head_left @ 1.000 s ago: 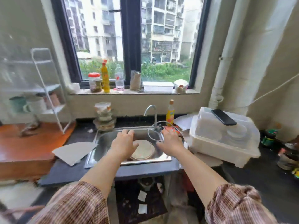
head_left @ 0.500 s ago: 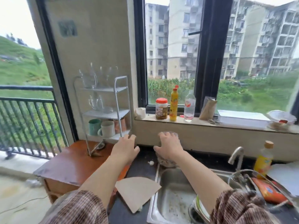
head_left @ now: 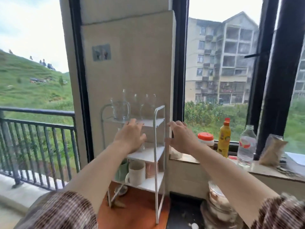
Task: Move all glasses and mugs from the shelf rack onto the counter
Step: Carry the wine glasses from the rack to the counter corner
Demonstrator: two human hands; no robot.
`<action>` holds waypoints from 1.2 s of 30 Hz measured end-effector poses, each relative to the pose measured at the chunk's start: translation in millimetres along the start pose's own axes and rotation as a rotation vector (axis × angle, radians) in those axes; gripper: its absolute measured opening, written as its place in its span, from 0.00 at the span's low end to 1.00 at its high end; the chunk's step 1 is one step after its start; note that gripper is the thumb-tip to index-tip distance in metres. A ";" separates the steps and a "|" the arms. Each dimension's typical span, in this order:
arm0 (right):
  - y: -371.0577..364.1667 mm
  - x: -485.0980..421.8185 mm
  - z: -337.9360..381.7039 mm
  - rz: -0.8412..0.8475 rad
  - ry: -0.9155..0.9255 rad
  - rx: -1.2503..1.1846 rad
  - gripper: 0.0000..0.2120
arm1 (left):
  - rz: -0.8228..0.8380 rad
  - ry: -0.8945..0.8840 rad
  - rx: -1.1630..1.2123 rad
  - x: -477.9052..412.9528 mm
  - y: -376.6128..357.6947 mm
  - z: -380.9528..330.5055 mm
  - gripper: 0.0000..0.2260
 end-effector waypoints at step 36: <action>-24.2 -243.5 -61.1 -0.235 -0.379 -0.345 0.20 | 0.061 -0.198 0.308 -258.0 -6.8 14.5 0.04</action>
Point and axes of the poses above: each hand's wrist, its own x-axis away from the middle knuckle, its own y-axis out of the back of the hand, z = x × y, the point moved 6 cm from there along -x, towards the middle knuckle, and after that the axes turned 14 degrees about y, right-handed, at the moved point
